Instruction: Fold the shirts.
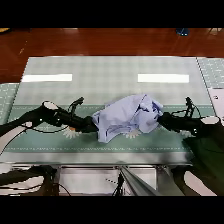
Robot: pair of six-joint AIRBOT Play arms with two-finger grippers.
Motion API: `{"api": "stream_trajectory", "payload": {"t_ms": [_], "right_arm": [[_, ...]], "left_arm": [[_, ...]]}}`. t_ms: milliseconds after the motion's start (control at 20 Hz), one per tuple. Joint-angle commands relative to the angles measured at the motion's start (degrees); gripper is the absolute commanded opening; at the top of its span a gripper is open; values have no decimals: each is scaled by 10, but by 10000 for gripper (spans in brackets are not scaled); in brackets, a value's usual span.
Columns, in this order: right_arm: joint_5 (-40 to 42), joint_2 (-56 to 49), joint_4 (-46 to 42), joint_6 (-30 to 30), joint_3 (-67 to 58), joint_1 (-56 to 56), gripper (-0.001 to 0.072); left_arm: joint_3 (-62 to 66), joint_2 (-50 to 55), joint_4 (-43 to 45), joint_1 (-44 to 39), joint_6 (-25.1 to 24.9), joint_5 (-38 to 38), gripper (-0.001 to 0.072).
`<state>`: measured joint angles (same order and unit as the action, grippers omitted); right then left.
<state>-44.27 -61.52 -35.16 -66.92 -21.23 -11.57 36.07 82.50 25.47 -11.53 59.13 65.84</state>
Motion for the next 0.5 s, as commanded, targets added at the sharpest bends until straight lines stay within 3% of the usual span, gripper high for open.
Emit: {"api": "stream_trajectory", "payload": {"t_ms": [0,150,300,450], "right_arm": [[82,-10,57,-3,2,44,29],[-3,6,47,38,-50,16,34],[-105,87,19,47,-154,-41,34],[-127,193,16,40,-280,-111,34]], "left_arm": [[40,-2,-1,1,0,15,20],[106,-31,0,12,1,39,19],[187,-102,0,46,18,41,19],[294,-192,0,101,32,41,19]]}}
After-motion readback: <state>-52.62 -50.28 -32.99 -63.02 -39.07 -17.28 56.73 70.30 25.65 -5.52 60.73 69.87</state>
